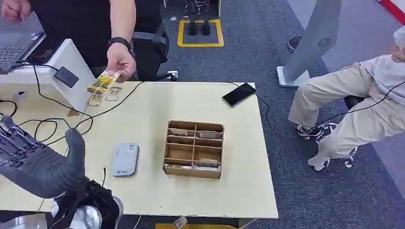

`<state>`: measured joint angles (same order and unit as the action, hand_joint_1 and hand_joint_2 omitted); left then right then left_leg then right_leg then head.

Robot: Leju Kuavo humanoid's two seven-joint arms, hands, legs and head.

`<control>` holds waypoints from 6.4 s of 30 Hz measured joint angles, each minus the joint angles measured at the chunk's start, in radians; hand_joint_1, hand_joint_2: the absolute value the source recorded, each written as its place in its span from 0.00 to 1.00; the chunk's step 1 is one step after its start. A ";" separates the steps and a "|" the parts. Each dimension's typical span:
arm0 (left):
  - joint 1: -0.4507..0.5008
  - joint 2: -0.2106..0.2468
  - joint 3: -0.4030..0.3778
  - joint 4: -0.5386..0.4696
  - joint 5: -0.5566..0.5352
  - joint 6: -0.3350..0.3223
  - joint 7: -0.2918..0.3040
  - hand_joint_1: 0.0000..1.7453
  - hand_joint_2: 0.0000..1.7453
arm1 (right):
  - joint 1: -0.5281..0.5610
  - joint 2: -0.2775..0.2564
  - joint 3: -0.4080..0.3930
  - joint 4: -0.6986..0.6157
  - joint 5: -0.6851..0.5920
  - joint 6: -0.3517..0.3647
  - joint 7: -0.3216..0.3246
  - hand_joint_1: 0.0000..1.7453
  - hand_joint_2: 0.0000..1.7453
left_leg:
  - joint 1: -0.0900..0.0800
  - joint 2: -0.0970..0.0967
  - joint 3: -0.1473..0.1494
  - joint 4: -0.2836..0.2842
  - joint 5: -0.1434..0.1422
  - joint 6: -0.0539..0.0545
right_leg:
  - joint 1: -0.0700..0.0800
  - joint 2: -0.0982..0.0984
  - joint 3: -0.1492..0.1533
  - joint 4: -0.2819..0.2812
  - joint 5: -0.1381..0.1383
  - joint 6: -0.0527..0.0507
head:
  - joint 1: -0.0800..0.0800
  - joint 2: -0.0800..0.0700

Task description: Pass the card to the sensor for recognition and then transmit it.

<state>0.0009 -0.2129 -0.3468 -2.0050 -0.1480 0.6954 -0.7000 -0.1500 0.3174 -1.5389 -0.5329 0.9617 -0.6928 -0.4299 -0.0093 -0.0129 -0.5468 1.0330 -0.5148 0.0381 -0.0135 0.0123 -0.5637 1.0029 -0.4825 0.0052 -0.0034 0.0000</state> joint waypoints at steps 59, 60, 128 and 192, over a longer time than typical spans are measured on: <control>-0.219 -0.051 0.573 0.365 -0.954 0.005 0.000 0.00 1.00 | -0.017 -0.045 0.000 0.113 0.091 0.000 -0.021 0.00 1.00 | 0.000 0.002 0.002 0.000 0.001 -0.001 | 0.000 0.003 0.001 0.000 0.001 0.000 | 0.000 0.000; -0.219 -0.051 0.573 0.365 -0.953 0.005 0.000 0.00 1.00 | -0.017 -0.045 0.000 0.113 0.089 0.000 -0.021 0.00 1.00 | 0.000 0.002 0.002 0.000 0.001 -0.001 | 0.000 0.003 0.001 0.000 0.001 0.000 | 0.000 0.000; -0.195 -0.054 0.600 0.430 -0.879 0.004 0.000 1.00 1.00 | -0.024 -0.049 0.000 0.121 0.035 0.000 -0.034 0.00 1.00 | 0.000 0.002 0.002 0.000 0.001 0.000 | 0.000 0.003 0.001 0.001 0.001 0.000 | 0.000 0.000; -0.110 -0.042 0.713 0.992 -1.082 0.006 0.000 0.86 1.00 | -0.023 -0.050 0.000 0.135 -0.045 0.000 -0.087 0.00 1.00 | 0.000 0.002 0.002 0.000 0.001 0.000 | 0.000 0.002 0.001 0.000 0.001 0.000 | 0.000 0.000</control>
<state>-0.1087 -0.2552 0.3659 -1.0129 -1.2303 0.7019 -0.7004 -0.1731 0.2670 -1.5385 -0.3979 0.9167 -0.6924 -0.5173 -0.0092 -0.0113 -0.5450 1.0331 -0.5140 0.0377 -0.0134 0.0147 -0.5629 1.0033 -0.4818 0.0049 -0.0038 0.0000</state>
